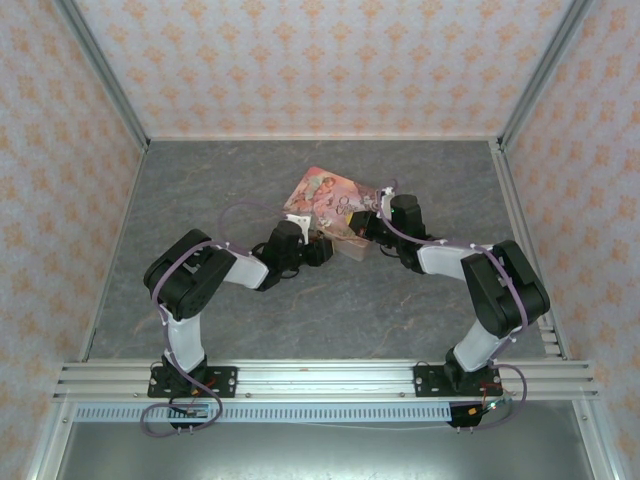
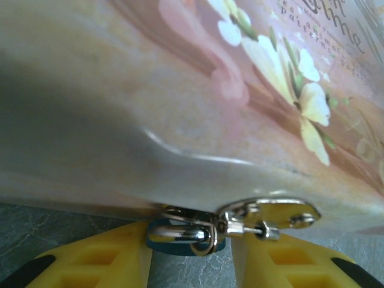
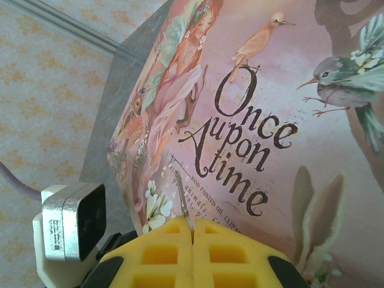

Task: Unlock the padlock with the key

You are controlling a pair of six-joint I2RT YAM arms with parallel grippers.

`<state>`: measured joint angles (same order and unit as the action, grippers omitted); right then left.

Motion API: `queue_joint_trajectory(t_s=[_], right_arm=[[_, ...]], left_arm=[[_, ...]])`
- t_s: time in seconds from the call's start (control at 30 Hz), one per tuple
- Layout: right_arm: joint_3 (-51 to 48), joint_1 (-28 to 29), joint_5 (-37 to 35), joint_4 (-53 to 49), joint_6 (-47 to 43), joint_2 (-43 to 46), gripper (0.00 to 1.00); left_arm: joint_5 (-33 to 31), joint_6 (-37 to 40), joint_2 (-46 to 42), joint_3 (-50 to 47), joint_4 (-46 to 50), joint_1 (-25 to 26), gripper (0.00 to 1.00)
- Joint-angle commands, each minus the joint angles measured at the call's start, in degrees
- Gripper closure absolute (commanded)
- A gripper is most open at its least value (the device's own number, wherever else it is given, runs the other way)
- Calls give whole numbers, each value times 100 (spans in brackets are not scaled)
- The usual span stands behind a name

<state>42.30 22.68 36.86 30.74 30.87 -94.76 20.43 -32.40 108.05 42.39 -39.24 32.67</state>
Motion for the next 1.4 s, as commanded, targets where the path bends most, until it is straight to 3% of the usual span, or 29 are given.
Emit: queue_joint_trajectory(t_s=[0.0, 0.47, 0.83, 1.37], right_arm=[[-188, 89, 25, -561, -9, -25, 100], [-188, 104, 31, -569, -30, -19, 100], [-170, 98, 67, -569, -111, 45, 100], [-346, 96, -87, -1142, -1283, 1328, 100]], left_arm=[[-382, -194, -117, 28, -467, 4, 60], [-553, -144, -223, -49, -766, 7, 58], [-497, -103, -205, 25, -703, 10, 69], [-127, -328, -760, 122, 75, 103, 79]])
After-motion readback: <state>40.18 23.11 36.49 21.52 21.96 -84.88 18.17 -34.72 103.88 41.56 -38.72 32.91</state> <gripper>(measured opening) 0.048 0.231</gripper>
